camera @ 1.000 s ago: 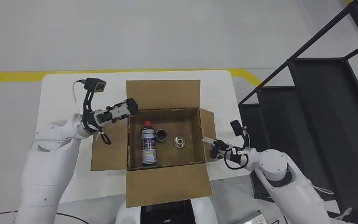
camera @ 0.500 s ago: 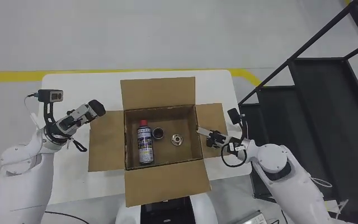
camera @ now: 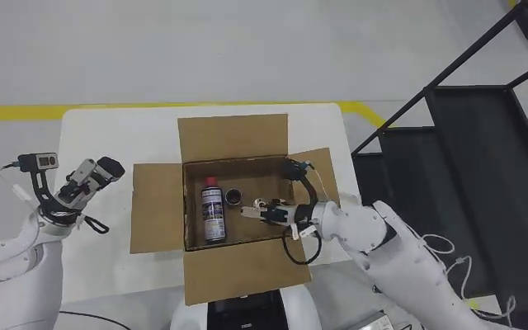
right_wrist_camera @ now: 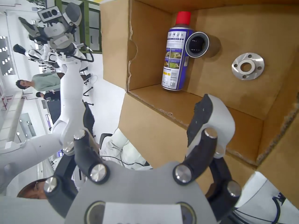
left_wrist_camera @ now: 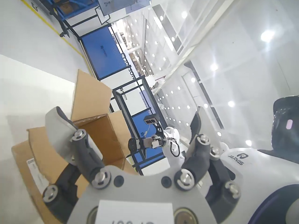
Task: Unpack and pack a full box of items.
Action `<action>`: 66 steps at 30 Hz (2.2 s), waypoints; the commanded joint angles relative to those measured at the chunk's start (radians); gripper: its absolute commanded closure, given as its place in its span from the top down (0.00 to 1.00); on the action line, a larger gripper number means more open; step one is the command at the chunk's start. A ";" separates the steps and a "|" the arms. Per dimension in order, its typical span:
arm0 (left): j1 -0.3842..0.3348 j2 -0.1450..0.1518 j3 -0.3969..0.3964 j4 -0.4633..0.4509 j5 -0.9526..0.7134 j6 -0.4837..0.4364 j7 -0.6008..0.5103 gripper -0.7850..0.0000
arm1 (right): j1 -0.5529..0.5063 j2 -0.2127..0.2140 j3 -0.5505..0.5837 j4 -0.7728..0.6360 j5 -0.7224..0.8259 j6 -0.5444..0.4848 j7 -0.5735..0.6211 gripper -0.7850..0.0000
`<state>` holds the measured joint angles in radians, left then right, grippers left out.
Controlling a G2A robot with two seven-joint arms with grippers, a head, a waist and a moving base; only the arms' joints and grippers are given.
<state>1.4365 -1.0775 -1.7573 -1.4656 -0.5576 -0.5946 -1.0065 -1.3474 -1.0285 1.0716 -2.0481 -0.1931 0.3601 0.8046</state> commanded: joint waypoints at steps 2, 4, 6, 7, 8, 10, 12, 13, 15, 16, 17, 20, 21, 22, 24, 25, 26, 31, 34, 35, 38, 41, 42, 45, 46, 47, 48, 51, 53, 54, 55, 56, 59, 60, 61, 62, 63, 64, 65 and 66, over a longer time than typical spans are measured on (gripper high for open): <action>0.000 0.002 0.001 0.019 -0.001 -0.001 -0.005 1.00 | 0.124 -0.028 -0.138 0.077 -0.091 0.079 -0.033 1.00; -0.001 0.002 0.006 0.028 -0.003 -0.004 -0.006 1.00 | 0.190 -0.048 -0.218 0.121 -0.155 0.129 -0.049 1.00; -0.004 0.000 0.023 0.036 -0.004 -0.009 0.000 1.00 | 0.250 -0.069 -0.285 0.166 -0.199 0.178 -0.066 1.00; -0.007 -0.002 0.041 0.036 -0.005 -0.011 -0.003 1.00 | 0.280 -0.081 -0.315 0.196 -0.228 0.210 -0.078 1.00; -0.010 -0.005 0.058 0.037 -0.015 -0.022 0.002 1.00 | 0.308 -0.092 -0.344 0.222 -0.247 0.241 -0.085 1.00; -0.012 -0.013 0.095 0.044 -0.043 -0.060 0.019 1.00 | 0.359 -0.117 -0.394 0.278 -0.277 0.284 -0.108 1.00; -0.015 -0.019 0.129 0.051 -0.080 -0.087 0.015 1.00 | 0.400 -0.141 -0.437 0.340 -0.284 0.306 -0.119 1.00; -0.015 -0.019 0.129 0.051 -0.080 -0.087 0.015 1.00 | 0.418 -0.153 -0.456 0.366 -0.291 0.311 -0.127 1.00; -0.015 -0.019 0.129 0.051 -0.080 -0.087 0.015 1.00 | 0.444 -0.174 -0.490 0.417 -0.292 0.316 -0.135 1.00; -0.015 -0.019 0.129 0.051 -0.080 -0.087 0.015 1.00 | 0.456 -0.184 -0.505 0.439 -0.291 0.317 -0.136 1.00; -0.015 -0.019 0.129 0.051 -0.080 -0.087 0.015 1.00 | 0.465 -0.194 -0.517 0.459 -0.290 0.316 -0.137 1.00; -0.015 -0.019 0.129 0.051 -0.080 -0.087 0.015 1.00 | 0.484 -0.217 -0.541 0.501 -0.294 0.321 -0.150 1.00; -0.015 -0.019 0.129 0.051 -0.080 -0.087 0.015 1.00 | 0.489 -0.223 -0.545 0.512 -0.291 0.322 -0.153 1.00; -0.015 -0.019 0.129 0.051 -0.080 -0.087 0.015 1.00 | 0.492 -0.229 -0.548 0.523 -0.290 0.324 -0.155 0.95; -0.015 -0.019 0.129 0.051 -0.080 -0.087 0.015 1.00 | 0.495 -0.239 -0.552 0.536 -0.282 0.326 -0.154 0.75; -0.015 -0.019 0.129 0.051 -0.080 -0.087 0.015 1.00 | 0.495 -0.243 -0.554 0.541 -0.281 0.326 -0.152 0.83; -0.015 -0.019 0.129 0.051 -0.080 -0.087 0.015 1.00 | 0.495 -0.247 -0.556 0.546 -0.281 0.326 -0.148 0.85; -0.015 -0.019 0.129 0.051 -0.080 -0.087 0.015 1.00 | 0.502 -0.260 -0.570 0.587 -0.300 0.337 -0.108 0.61; -0.015 -0.019 0.129 0.051 -0.080 -0.087 0.015 1.00 | 0.506 -0.269 -0.573 0.602 -0.302 0.338 -0.093 0.91; -0.015 -0.019 0.129 0.051 -0.080 -0.087 0.015 1.00 | 0.507 -0.272 -0.573 0.605 -0.304 0.339 -0.092 0.95; -0.015 -0.019 0.129 0.051 -0.080 -0.087 0.015 1.00 | 0.509 -0.281 -0.574 0.618 -0.310 0.341 -0.089 0.95; -0.015 -0.019 0.129 0.051 -0.080 -0.087 0.015 1.00 | 0.510 -0.289 -0.574 0.633 -0.314 0.342 -0.088 0.95; -0.015 -0.019 0.129 0.051 -0.080 -0.087 0.015 1.00 | 0.510 -0.292 -0.575 0.638 -0.314 0.342 -0.085 0.95; -0.015 -0.019 0.129 0.051 -0.080 -0.087 0.015 1.00 | 0.512 -0.301 -0.576 0.658 -0.317 0.339 -0.081 0.98; -0.015 -0.019 0.129 0.051 -0.080 -0.087 0.015 1.00 | 0.513 -0.304 -0.576 0.663 -0.318 0.337 -0.080 0.98; -0.015 -0.019 0.129 0.051 -0.080 -0.087 0.015 1.00 | 0.513 -0.307 -0.577 0.667 -0.318 0.335 -0.080 1.00; -0.015 -0.019 0.129 0.051 -0.080 -0.087 0.015 1.00 | 0.514 -0.310 -0.577 0.669 -0.316 0.330 -0.078 1.00; -0.015 -0.019 0.129 0.051 -0.080 -0.087 0.015 1.00 | 0.513 -0.318 -0.569 0.658 -0.312 0.314 -0.090 1.00; -0.015 -0.019 0.129 0.051 -0.080 -0.087 0.015 1.00 | 0.509 -0.320 -0.565 0.644 -0.320 0.314 -0.093 1.00; -0.015 -0.019 0.129 0.051 -0.080 -0.087 0.015 1.00 | 0.506 -0.320 -0.561 0.636 -0.324 0.314 -0.092 1.00; -0.015 -0.019 0.129 0.051 -0.080 -0.087 0.015 1.00 | 0.503 -0.319 -0.558 0.630 -0.329 0.315 -0.090 1.00; -0.015 -0.019 0.129 0.051 -0.080 -0.087 0.015 1.00 | 0.500 -0.319 -0.555 0.625 -0.333 0.318 -0.087 1.00; -0.015 -0.019 0.129 0.051 -0.080 -0.087 0.015 1.00 | 0.491 -0.318 -0.545 0.620 -0.347 0.319 -0.079 1.00; -0.015 -0.019 0.129 0.051 -0.080 -0.087 0.015 1.00 | 0.488 -0.318 -0.543 0.622 -0.350 0.319 -0.077 1.00; -0.015 -0.019 0.129 0.051 -0.080 -0.087 0.015 1.00 | 0.487 -0.319 -0.541 0.625 -0.352 0.318 -0.075 1.00; -0.015 -0.019 0.129 0.051 -0.080 -0.087 0.015 1.00 | 0.485 -0.320 -0.539 0.629 -0.354 0.316 -0.074 1.00; -0.015 -0.019 0.129 0.051 -0.080 -0.087 0.015 1.00 | 0.484 -0.321 -0.538 0.633 -0.356 0.314 -0.072 1.00; -0.015 -0.019 0.129 0.051 -0.080 -0.087 0.015 1.00 | 0.484 -0.323 -0.536 0.639 -0.358 0.313 -0.071 1.00; -0.015 -0.019 0.129 0.051 -0.080 -0.087 0.015 1.00 | 0.485 -0.324 -0.535 0.646 -0.362 0.314 -0.071 1.00; -0.015 -0.019 0.129 0.051 -0.080 -0.087 0.015 1.00 | 0.486 -0.327 -0.535 0.651 -0.367 0.316 -0.072 1.00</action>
<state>1.4213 -1.0969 -1.6279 -1.4149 -0.6377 -0.6820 -0.9917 -0.8624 -1.3531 0.5364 -1.4030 -0.5548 0.6740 0.7335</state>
